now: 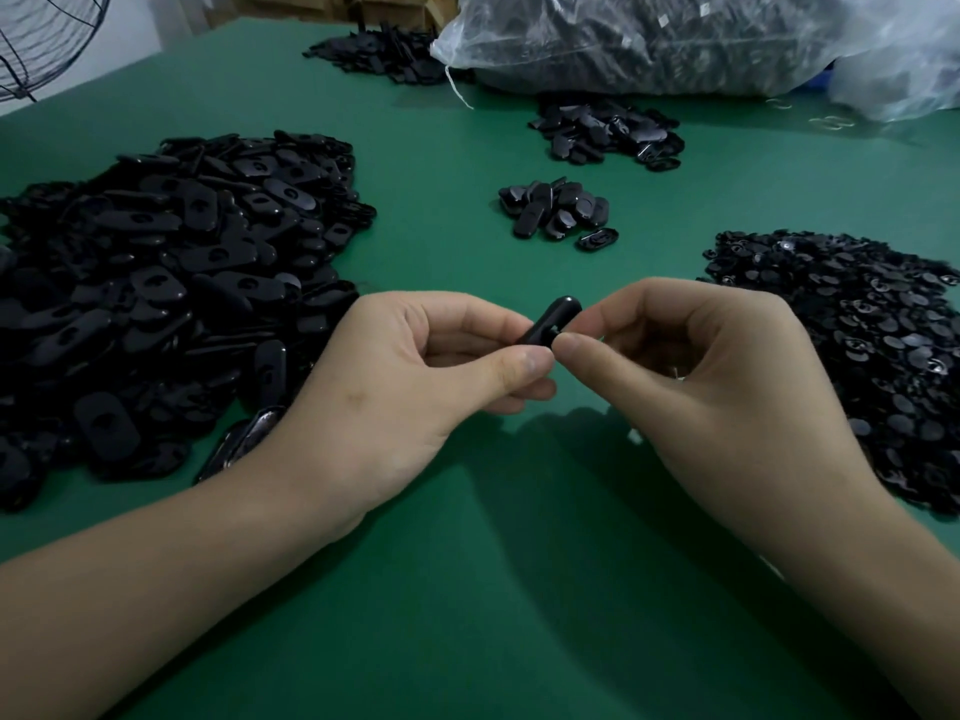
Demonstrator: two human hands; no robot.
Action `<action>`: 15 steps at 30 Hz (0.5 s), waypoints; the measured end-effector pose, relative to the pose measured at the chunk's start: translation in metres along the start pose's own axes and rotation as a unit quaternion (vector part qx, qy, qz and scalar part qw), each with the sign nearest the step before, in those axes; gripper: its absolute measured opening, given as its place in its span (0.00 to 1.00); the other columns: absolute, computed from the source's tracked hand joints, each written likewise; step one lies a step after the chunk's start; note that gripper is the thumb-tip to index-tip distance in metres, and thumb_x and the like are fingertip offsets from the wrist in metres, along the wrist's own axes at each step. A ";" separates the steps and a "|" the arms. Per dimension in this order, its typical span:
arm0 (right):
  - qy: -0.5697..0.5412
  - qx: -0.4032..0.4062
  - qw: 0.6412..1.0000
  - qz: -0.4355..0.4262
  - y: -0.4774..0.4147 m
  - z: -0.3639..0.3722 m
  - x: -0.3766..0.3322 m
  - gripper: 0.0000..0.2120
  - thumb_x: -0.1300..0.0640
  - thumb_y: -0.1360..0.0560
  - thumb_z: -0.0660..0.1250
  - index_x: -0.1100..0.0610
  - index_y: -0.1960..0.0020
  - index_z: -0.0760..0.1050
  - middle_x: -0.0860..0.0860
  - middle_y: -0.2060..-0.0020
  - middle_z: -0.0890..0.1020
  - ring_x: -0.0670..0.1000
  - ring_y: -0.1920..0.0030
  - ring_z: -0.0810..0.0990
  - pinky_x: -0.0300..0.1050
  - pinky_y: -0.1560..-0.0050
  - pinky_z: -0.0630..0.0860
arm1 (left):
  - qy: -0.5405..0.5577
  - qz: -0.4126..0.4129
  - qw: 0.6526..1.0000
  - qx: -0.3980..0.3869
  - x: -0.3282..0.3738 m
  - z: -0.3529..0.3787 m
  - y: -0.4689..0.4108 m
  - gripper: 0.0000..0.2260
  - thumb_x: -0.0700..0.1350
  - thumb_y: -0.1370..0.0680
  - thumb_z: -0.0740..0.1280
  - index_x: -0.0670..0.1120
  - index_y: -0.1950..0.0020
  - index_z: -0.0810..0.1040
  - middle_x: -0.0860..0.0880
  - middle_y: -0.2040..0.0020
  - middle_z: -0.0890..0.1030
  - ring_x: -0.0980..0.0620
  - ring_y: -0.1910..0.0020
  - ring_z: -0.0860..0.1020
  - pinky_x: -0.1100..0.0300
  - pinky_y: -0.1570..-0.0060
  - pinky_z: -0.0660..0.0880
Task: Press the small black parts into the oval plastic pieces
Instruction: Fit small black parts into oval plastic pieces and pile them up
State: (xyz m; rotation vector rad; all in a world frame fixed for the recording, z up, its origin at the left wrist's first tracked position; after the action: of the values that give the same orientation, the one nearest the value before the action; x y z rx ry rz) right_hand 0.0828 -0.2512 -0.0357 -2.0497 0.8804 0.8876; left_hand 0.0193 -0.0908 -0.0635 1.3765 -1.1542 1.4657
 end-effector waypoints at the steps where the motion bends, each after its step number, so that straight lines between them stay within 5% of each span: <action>1: 0.013 0.002 1.000 -0.001 0.001 0.000 -0.001 0.06 0.48 0.28 0.73 0.48 0.61 0.83 0.49 0.70 0.82 0.51 0.71 0.77 0.42 0.70 0.73 | -0.022 0.012 1.000 0.003 0.001 0.000 0.001 0.06 0.39 0.26 0.75 0.42 0.50 0.86 0.46 0.58 0.88 0.50 0.58 0.88 0.63 0.58 0.82; 5: 0.049 0.024 0.999 0.003 0.002 -0.002 -0.004 0.06 0.49 0.29 0.74 0.48 0.64 0.82 0.44 0.71 0.81 0.48 0.72 0.76 0.33 0.71 0.68 | -0.088 0.058 0.994 0.014 0.004 0.000 0.002 0.04 0.39 0.23 0.73 0.46 0.50 0.86 0.50 0.58 0.88 0.53 0.58 0.87 0.62 0.56 0.83; 9: 0.059 0.034 0.998 0.010 0.003 -0.001 -0.004 0.07 0.49 0.28 0.75 0.47 0.65 0.81 0.42 0.71 0.81 0.48 0.72 0.76 0.34 0.71 0.69 | -0.139 0.087 0.986 0.030 0.007 0.001 0.004 0.04 0.41 0.23 0.74 0.49 0.52 0.86 0.52 0.59 0.88 0.55 0.58 0.87 0.59 0.52 0.83; 15: 0.139 0.065 0.988 -0.001 0.005 -0.001 -0.007 0.07 0.46 0.28 0.74 0.44 0.65 0.81 0.36 0.69 0.81 0.45 0.70 0.79 0.38 0.70 0.73 | -0.227 0.144 0.961 0.061 0.020 0.005 0.010 0.03 0.42 0.25 0.75 0.48 0.53 0.87 0.57 0.62 0.87 0.61 0.60 0.85 0.67 0.56 0.81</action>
State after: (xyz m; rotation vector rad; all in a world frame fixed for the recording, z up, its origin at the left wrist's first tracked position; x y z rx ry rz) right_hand 0.0752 -0.2529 -0.0312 -2.0886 1.0564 0.5328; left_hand 0.0093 -0.0989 -0.0450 1.7489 -1.6321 1.4784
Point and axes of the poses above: each hand's wrist, its own y-axis away from the middle knuckle, its own z-axis out of the palm, x = y × z, the point moved 5 cm from there along -y, towards the middle knuckle
